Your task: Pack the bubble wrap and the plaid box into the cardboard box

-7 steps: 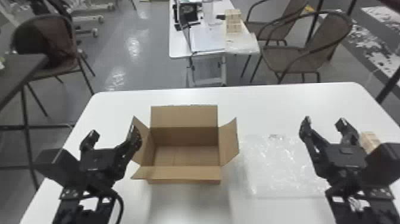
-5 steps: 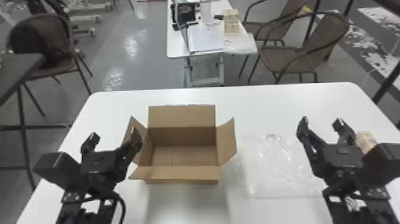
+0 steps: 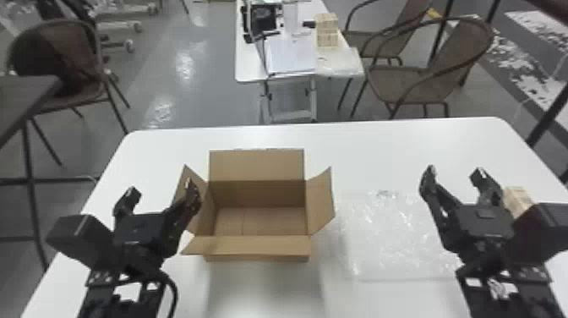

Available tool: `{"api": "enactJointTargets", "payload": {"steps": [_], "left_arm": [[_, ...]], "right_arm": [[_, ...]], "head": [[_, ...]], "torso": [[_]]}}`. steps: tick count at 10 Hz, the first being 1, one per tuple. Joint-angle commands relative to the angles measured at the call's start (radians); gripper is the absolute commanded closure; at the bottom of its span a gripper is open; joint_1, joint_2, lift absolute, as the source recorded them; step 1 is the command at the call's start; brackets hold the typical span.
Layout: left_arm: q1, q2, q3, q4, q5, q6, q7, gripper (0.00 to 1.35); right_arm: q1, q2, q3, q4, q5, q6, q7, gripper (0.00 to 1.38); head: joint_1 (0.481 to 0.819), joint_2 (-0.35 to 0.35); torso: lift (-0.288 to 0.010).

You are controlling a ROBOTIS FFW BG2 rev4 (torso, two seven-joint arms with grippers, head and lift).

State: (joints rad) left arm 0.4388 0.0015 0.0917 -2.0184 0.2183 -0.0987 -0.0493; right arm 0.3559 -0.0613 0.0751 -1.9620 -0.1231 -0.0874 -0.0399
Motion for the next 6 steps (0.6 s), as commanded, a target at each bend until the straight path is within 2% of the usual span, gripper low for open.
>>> {"api": "enactJointTargets", "payload": {"steps": [1, 3, 4, 6], "left_arm": [[-0.02, -0.002, 0.02, 0.0, 0.001, 0.04, -0.023, 0.15], [-0.088, 0.031, 0.083, -0.002, 0.003, 0.185, -0.15, 0.15], [-0.097, 0.038, 0.105, -0.002, -0.002, 0.228, -0.175, 0.15], [-0.134, 0.032, 0.155, 0.021, -0.054, 0.303, -0.273, 0.15]], "right_arm": [[0.002, 0.0, 0.0, 0.002, -0.001, 0.0, 0.0, 0.48], [0.0, 0.0, 0.0, 0.003, -0.003, 0.0, 0.0, 0.48], [0.0, 0.0, 0.0, 0.003, -0.003, 0.0, 0.0, 0.48], [0.0, 0.002, 0.0, 0.005, -0.004, 0.0, 0.0, 0.48]], "head": [[0.695, 0.082], [0.695, 0.081], [0.695, 0.08], [0.695, 0.094]], "torso": [[-0.099], [-0.099], [-0.099], [-0.099]]}}
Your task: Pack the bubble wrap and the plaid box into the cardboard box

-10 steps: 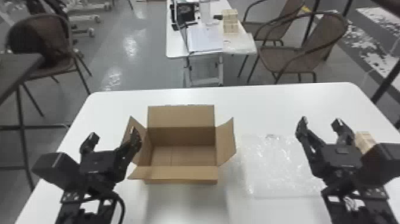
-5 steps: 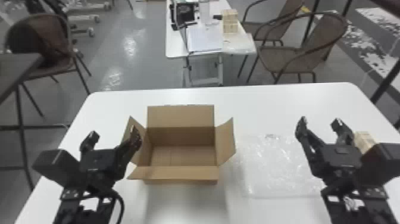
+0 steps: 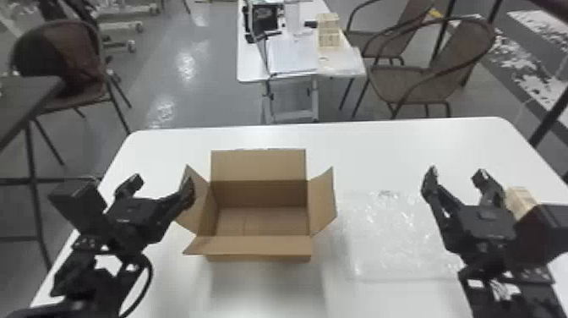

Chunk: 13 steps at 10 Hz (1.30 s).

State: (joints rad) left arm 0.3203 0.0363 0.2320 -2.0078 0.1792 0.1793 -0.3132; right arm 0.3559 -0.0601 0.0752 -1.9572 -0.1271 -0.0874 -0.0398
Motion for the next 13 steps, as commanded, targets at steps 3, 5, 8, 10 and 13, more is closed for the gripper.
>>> {"api": "enactJointTargets", "payload": {"steps": [3, 5, 8, 10, 13], "left_arm": [[-0.063, -0.021, 0.055, 0.049, -0.032, 0.121, -0.112, 0.15], [-0.093, -0.019, 0.075, 0.047, -0.037, 0.204, -0.158, 0.19], [-0.115, -0.019, 0.081, 0.046, -0.014, 0.31, -0.191, 0.36], [-0.127, -0.016, 0.082, 0.049, -0.007, 0.374, -0.214, 0.37], [-0.126, -0.039, 0.078, 0.05, 0.033, 0.382, -0.204, 1.12]], "right_arm": [[-0.003, -0.001, 0.005, 0.004, -0.003, 0.0, 0.0, 0.48], [-0.005, 0.0, 0.006, 0.006, -0.003, 0.0, 0.0, 0.48], [-0.006, 0.0, 0.008, 0.008, -0.002, 0.0, 0.0, 0.48], [-0.006, -0.001, 0.008, 0.011, -0.002, 0.0, 0.0, 0.48], [-0.006, -0.001, 0.009, 0.017, -0.002, 0.0, 0.0, 0.48]], "head": [[0.695, 0.101], [0.695, 0.101], [0.695, 0.101], [0.695, 0.095], [0.695, 0.085]], "torso": [[-0.099], [-0.099], [-0.099], [-0.099], [-0.099]]}}
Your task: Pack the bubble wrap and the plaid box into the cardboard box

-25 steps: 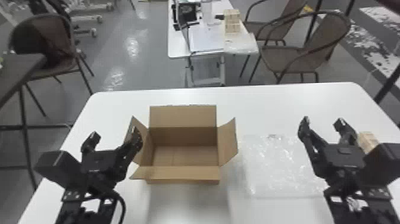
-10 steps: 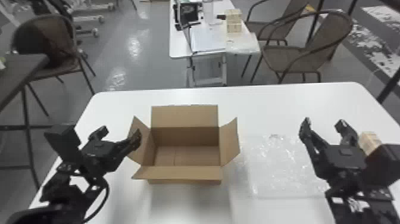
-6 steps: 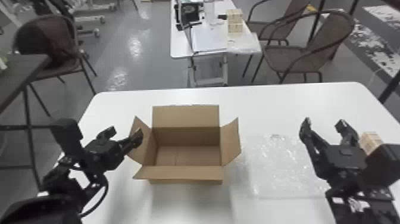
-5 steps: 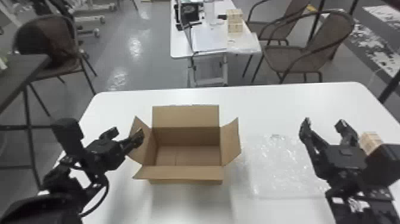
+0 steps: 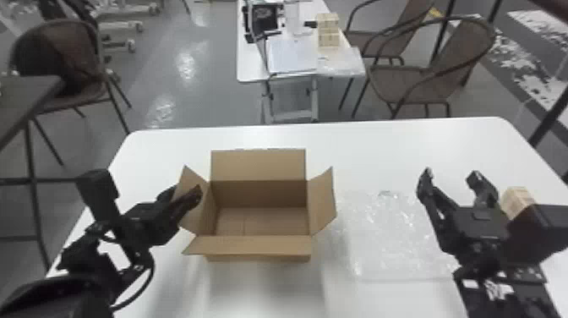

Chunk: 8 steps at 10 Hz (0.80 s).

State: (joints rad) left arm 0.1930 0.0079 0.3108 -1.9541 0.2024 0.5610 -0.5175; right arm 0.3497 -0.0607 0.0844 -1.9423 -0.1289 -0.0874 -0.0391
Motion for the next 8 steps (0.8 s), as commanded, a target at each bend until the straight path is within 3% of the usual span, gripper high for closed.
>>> {"api": "enactJointTargets", "payload": {"steps": [1, 5, 8], "left_arm": [[0.005, -0.011, -0.007, -0.017, 0.011, -0.013, 0.017, 1.17], [0.052, -0.011, -0.068, -0.123, 0.058, -0.001, 0.198, 1.17], [0.065, -0.011, -0.081, -0.157, 0.081, 0.051, 0.266, 1.22]], "right_arm": [[0.0, -0.001, 0.0, 0.002, 0.0, 0.0, 0.001, 0.48], [0.002, -0.001, 0.0, 0.003, 0.0, 0.0, -0.001, 0.48], [0.002, -0.001, 0.001, 0.008, -0.003, 0.0, 0.001, 0.48]], "head": [[0.695, 0.083], [0.695, 0.078], [0.695, 0.071]], "torso": [[-0.099], [-0.099], [-0.099]]}}
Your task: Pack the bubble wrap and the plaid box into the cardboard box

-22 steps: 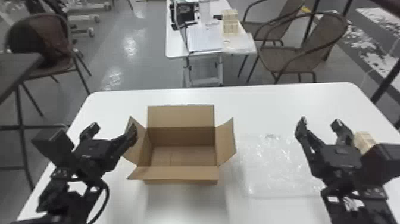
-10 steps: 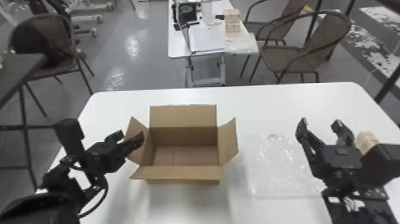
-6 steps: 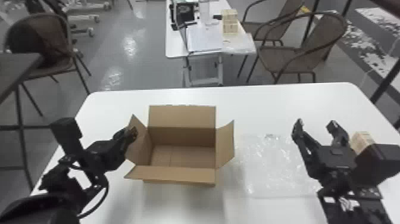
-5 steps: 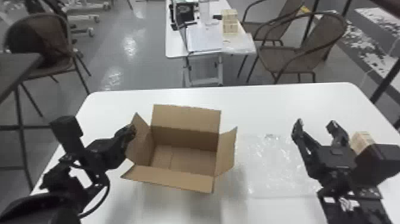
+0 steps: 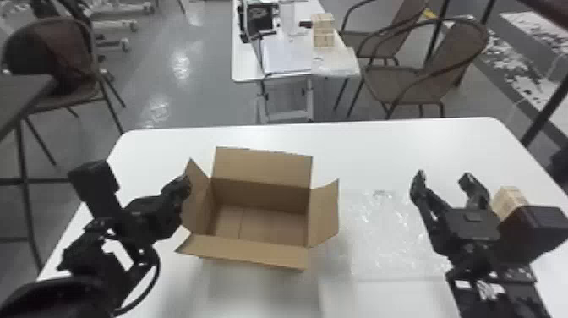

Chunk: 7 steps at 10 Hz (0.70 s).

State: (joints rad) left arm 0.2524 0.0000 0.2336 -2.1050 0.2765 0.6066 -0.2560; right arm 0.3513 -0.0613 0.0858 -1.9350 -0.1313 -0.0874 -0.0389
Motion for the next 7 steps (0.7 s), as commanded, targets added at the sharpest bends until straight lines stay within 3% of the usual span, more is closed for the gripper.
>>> {"api": "enactJointTargets", "payload": {"steps": [1, 2, 5, 7], "left_arm": [[0.019, -0.003, -0.01, -0.013, 0.024, 0.005, 0.047, 1.22], [0.039, -0.003, -0.02, -0.015, 0.059, -0.008, 0.109, 1.22], [0.137, -0.003, -0.099, -0.024, 0.176, -0.179, 0.36, 1.22], [0.206, 0.005, -0.2, -0.023, 0.21, -0.41, 0.567, 1.22]], "right_arm": [[0.0, 0.001, 0.0, 0.001, -0.001, 0.0, -0.001, 0.48], [0.0, 0.0, 0.0, 0.001, -0.002, 0.0, -0.001, 0.48], [0.002, 0.0, -0.001, -0.001, -0.004, 0.0, -0.001, 0.48], [0.003, -0.003, -0.001, -0.002, -0.005, 0.0, -0.001, 0.48]], "head": [[0.695, 0.071], [0.695, 0.075], [0.695, 0.088], [0.695, 0.095]], "torso": [[-0.099], [-0.099], [-0.099], [-0.099]]}}
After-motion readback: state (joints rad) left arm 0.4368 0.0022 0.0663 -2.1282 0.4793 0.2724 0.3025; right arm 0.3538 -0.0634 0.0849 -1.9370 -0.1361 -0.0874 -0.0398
